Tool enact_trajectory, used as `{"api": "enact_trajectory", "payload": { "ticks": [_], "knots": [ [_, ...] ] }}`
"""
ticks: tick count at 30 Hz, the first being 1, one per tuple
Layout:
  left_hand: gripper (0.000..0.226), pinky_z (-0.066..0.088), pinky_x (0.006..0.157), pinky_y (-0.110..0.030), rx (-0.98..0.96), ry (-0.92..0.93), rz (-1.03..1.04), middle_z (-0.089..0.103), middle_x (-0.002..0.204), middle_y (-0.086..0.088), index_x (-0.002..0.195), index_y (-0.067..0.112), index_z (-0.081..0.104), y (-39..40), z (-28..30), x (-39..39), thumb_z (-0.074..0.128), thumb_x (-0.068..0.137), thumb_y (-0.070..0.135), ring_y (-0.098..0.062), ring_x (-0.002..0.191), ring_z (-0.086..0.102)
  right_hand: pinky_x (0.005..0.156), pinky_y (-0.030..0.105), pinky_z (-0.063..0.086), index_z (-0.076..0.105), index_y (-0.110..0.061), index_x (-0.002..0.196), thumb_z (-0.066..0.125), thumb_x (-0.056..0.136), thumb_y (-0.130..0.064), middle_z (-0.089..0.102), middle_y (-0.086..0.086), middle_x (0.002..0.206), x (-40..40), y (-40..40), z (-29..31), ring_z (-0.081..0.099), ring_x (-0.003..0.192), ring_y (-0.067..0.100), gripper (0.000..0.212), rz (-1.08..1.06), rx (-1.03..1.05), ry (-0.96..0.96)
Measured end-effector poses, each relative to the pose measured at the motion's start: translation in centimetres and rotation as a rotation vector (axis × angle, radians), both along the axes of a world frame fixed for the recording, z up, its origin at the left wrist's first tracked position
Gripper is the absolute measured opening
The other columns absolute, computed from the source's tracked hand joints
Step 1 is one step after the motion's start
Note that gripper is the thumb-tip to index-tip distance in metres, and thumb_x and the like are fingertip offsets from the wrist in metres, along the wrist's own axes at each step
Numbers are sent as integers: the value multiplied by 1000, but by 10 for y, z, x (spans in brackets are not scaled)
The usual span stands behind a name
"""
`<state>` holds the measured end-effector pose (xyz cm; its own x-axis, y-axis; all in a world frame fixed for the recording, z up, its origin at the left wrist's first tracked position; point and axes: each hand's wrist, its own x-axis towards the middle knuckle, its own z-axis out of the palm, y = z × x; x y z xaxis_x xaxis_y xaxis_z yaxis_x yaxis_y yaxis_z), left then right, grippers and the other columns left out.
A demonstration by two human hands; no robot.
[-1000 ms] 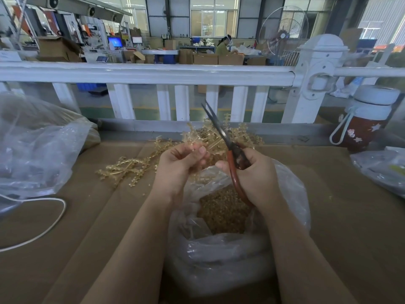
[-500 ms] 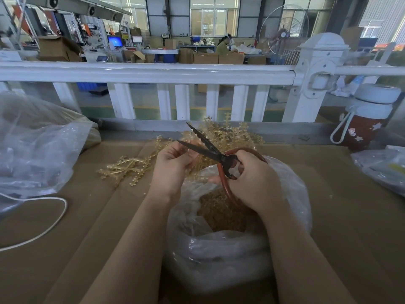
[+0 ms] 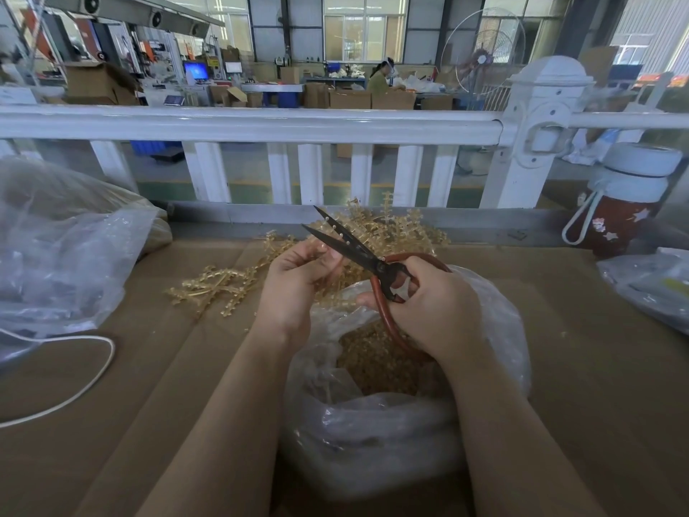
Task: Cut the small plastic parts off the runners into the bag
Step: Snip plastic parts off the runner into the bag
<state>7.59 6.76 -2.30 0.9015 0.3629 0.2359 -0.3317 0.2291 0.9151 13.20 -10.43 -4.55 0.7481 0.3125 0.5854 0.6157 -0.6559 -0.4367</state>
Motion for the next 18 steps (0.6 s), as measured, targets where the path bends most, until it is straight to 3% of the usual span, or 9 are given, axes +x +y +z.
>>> {"api": "enact_trajectory", "payload": {
  "ticks": [3,7,10,14,18],
  "knots": [
    [30,45,70,-23,3,-6,-18,69,74,5,70,23,73,0,0,0,62,89,2,-8,69,59,55,2,32,68,-32,87,71,75,-75,63,-18,72,-1,0,1,52,63,-5,45,-10,-1,-3],
    [9,41,66,-26,27,-9,-28,67,69,5,76,18,70,2,-1,-1,67,83,13,-7,61,56,57,2,33,69,-33,90,73,77,-71,65,-20,76,1,0,1,54,66,-3,41,-4,-20,20],
    [10,41,68,-27,43,-14,-41,66,69,5,69,24,73,2,0,-2,69,78,20,-7,63,55,55,2,29,69,-34,92,76,77,-68,59,-24,74,0,1,1,50,65,-12,37,-12,-18,26],
    [14,44,72,-28,61,-19,-16,68,74,3,71,23,75,3,-1,-1,68,80,15,-11,70,57,56,3,29,68,-37,92,71,76,-74,62,-23,75,0,1,2,48,64,-12,41,-29,-38,21],
    [5,47,63,-18,136,-56,-34,65,71,3,82,14,71,1,-1,-1,67,83,10,-9,66,56,57,4,30,67,-36,91,68,74,-79,61,-23,74,-1,0,3,47,65,-13,46,-24,-31,27]
  ]
}}
